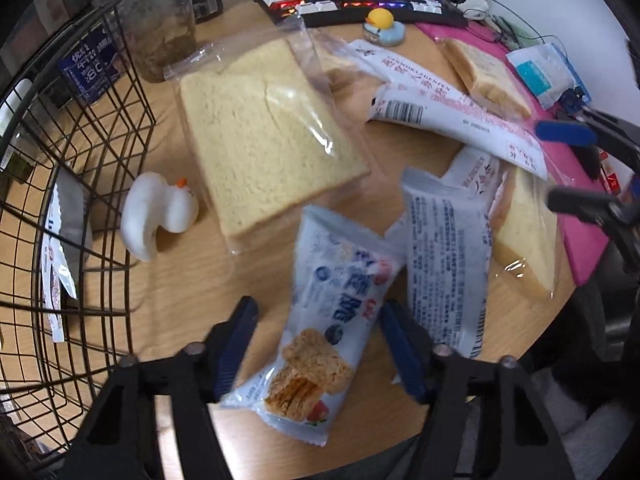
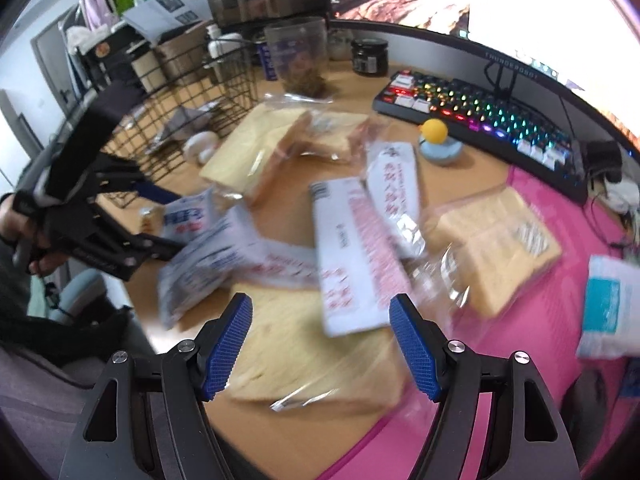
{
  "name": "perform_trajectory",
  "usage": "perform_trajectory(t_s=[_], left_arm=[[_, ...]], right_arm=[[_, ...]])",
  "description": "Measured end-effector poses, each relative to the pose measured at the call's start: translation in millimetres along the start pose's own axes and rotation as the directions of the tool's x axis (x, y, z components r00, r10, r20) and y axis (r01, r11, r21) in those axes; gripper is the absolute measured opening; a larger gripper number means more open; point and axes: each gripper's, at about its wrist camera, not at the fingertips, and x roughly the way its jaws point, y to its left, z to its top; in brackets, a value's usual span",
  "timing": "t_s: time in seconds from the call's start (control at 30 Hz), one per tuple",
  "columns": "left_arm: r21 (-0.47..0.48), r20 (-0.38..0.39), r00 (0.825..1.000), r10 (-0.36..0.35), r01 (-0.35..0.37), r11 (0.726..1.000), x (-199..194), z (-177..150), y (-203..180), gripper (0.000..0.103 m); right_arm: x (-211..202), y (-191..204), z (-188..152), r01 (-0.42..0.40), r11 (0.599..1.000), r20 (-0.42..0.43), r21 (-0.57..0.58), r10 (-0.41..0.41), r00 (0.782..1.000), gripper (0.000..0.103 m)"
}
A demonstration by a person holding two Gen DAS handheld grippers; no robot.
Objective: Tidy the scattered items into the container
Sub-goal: 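Grasp the blue-white biscuit packet with the left gripper, then grasp the white red-print packet with the right gripper while the left gripper lifts its packet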
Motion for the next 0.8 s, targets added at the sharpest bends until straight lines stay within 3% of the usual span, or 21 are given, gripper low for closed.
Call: perform_trajectory(t_s=[0.03, 0.13, 0.57, 0.6, 0.63, 0.8], left_arm=[[-0.002, 0.001, 1.000, 0.001, -0.001, 1.000, -0.6, 0.7, 1.2, 0.048], [-0.009, -0.001, 1.000, -0.014, 0.014, 1.000, -2.1, 0.7, 3.7, 0.045], [-0.062, 0.006, 0.998, -0.057, 0.057, 0.996, -0.8, 2.9, 10.9, 0.044], [-0.064, 0.007, 0.998, -0.058, 0.058, 0.996, -1.2, 3.2, 10.9, 0.044], [-0.061, 0.006, 0.998, -0.059, 0.059, 0.996, -0.8, 3.6, 10.3, 0.044], [-0.053, 0.019, 0.998, -0.061, 0.062, 0.997, -6.2, 4.3, 7.4, 0.043]], right_arm=[[3.7, -3.0, 3.3, 0.004, 1.000, -0.007, -0.001, -0.004, 1.000, 0.072], [15.6, -8.7, 12.4, 0.015, 1.000, -0.030, -0.016, -0.015, 0.999, 0.072], [60.1, -10.6, 32.6, 0.022, 0.996, -0.150, -0.087, -0.034, 0.988, 0.073], [59.6, -12.0, 32.6, 0.010, 0.997, -0.152, -0.079, -0.022, 0.988, 0.070], [57.5, -13.8, 31.8, -0.001, 0.998, -0.145, -0.069, -0.009, 0.989, 0.054], [52.4, -12.8, 30.2, -0.002, 0.997, -0.136, -0.077, -0.008, 0.991, 0.048]])
